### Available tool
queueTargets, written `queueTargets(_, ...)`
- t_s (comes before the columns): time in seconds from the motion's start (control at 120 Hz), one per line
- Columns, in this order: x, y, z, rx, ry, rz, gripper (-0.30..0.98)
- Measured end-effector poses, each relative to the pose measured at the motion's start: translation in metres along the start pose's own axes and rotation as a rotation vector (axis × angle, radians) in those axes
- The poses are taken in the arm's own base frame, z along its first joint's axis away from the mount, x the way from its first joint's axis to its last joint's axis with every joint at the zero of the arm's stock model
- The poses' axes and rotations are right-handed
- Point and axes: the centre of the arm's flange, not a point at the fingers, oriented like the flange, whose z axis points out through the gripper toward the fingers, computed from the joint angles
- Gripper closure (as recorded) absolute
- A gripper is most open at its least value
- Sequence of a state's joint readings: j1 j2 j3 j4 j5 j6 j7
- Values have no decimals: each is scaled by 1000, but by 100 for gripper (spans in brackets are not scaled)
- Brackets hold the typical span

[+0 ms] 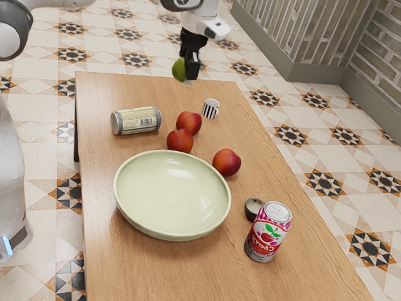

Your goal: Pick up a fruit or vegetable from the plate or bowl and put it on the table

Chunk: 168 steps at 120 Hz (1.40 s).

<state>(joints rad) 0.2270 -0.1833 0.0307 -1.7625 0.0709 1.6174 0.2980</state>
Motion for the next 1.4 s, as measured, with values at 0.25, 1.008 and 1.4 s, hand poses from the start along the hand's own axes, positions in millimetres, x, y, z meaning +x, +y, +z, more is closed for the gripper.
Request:
queueTargets(0.25,-16,-114,25,13,-20,-344,41)
queueTargets(1.008,14,-231,180,-66,-112,-684,33)
queueTargets(1.4,20,-230,162,-67,-73,-713,2)
